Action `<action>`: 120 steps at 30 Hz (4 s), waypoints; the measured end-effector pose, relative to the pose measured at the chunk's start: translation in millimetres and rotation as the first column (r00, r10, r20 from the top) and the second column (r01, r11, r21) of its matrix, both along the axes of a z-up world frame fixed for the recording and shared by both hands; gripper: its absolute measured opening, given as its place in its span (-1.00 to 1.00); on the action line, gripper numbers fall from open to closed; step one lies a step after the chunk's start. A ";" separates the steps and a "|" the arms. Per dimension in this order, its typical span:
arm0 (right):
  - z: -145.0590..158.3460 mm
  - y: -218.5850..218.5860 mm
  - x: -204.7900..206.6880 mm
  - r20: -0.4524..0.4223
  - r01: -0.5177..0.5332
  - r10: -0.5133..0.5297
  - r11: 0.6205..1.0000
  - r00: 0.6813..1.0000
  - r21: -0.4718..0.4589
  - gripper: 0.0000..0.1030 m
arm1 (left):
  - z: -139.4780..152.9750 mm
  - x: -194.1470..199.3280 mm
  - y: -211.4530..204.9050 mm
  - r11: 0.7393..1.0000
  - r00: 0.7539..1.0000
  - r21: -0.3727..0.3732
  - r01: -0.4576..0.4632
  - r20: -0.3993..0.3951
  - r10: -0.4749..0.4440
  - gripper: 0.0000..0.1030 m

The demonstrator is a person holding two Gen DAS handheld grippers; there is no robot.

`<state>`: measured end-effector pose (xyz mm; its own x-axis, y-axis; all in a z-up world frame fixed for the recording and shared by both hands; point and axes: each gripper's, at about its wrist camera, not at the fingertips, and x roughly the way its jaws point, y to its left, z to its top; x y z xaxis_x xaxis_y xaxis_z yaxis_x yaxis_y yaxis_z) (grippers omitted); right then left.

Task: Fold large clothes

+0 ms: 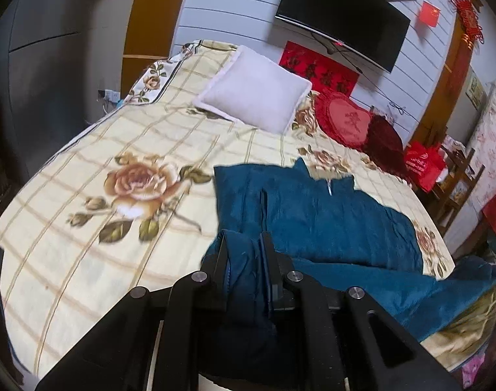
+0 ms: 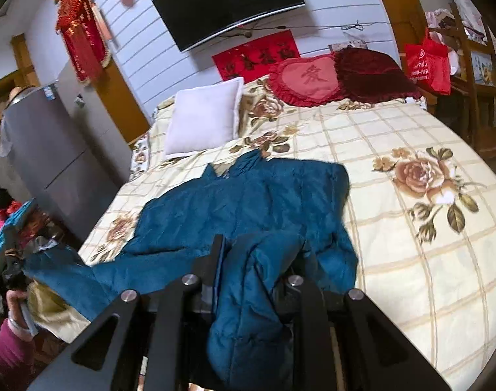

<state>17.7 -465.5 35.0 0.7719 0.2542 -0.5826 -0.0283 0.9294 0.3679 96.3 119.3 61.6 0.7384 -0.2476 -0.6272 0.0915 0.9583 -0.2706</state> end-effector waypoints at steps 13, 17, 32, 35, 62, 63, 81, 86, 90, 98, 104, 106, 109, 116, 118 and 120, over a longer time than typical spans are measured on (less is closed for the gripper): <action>-19.6 -15.4 127.3 -0.075 0.096 -0.101 0.993 0.992 -0.065 -0.61 | -13.7 110.4 -22.1 0.993 0.995 0.059 -0.101 -0.007 0.102 -0.45; -28.8 -23.6 150.3 -0.093 0.125 -0.130 0.990 0.987 -0.059 -0.61 | -22.5 133.7 -23.6 0.992 0.993 0.055 -0.113 -0.017 0.114 -0.45; -65.8 -29.2 221.7 -0.151 0.166 -0.180 0.981 0.972 -0.099 -0.61 | -53.0 202.8 -44.8 0.984 0.989 0.117 -0.133 -0.042 0.139 -0.45; -80.8 -30.1 235.7 -0.162 0.191 -0.204 0.977 0.966 -0.093 -0.61 | -76.3 222.0 -46.9 0.987 0.988 0.108 -0.120 -0.081 0.129 -0.45; -19.9 22.9 189.0 0.094 0.077 -0.068 0.992 0.993 -0.095 0.27 | -106.1 177.7 -117.7 0.983 0.992 0.152 0.098 -0.089 -0.085 0.66; -22.7 37.5 194.9 0.054 0.026 -0.018 0.989 0.998 -0.149 0.27 | -108.5 178.5 -118.5 0.984 0.993 0.154 0.088 -0.089 -0.075 0.66; -144.3 140.1 329.8 -0.236 -0.085 -0.003 0.928 0.972 -0.363 0.27 | -124.6 221.3 -118.0 0.982 0.998 0.183 0.036 -0.054 -0.027 0.66; -111.6 126.9 296.1 -0.168 -0.108 0.057 0.943 0.984 -0.315 0.28 | -99.6 203.6 -109.1 0.986 0.999 0.161 0.046 0.015 -0.049 0.60; -99.7 92.2 276.8 -0.154 -0.040 -0.023 0.919 0.988 -0.393 0.30 | -105.4 219.8 -101.3 0.979 1.000 0.206 0.009 -0.021 -0.005 0.57; -133.0 47.7 303.2 -0.203 0.040 -0.141 0.900 0.969 -0.433 0.34 | -133.3 248.4 -94.6 0.984 0.996 0.178 -0.028 -0.076 0.043 0.61; -148.4 45.3 321.1 -0.206 0.054 -0.149 0.912 0.967 -0.405 0.35 | -139.5 254.4 -91.7 0.990 0.996 0.138 -0.037 -0.076 0.047 0.62; -143.5 46.2 314.7 -0.200 0.057 -0.150 0.911 0.968 -0.408 0.35 | -137.5 250.0 -92.8 0.988 0.997 0.153 -0.033 -0.069 0.044 0.62; -122.9 45.4 287.2 -0.162 0.066 -0.129 0.934 0.978 -0.350 0.35 | -129.1 238.5 -92.7 0.984 0.998 0.177 -0.018 -0.060 0.029 0.61; -97.7 48.0 218.9 -0.149 0.006 -0.065 0.931 0.987 -0.365 0.36 | -104.6 195.6 -89.1 0.974 1.000 0.228 0.017 0.005 -0.019 0.60; -99.2 46.9 209.7 -0.145 0.005 -0.066 0.923 0.987 -0.386 0.36 | -101.1 185.1 -87.4 0.971 1.000 0.239 0.021 0.016 -0.025 0.60; -103.1 43.8 205.1 -0.141 0.018 -0.081 0.916 0.987 -0.401 0.36 | -101.0 176.9 -83.4 0.972 1.000 0.236 0.019 0.014 -0.023 0.60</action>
<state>222.8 -421.7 -68.1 0.6717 -0.0590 -0.7385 0.0485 0.9982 -0.0357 273.2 35.9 -39.4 0.7454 -0.1095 -0.6576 0.1146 0.9928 -0.0353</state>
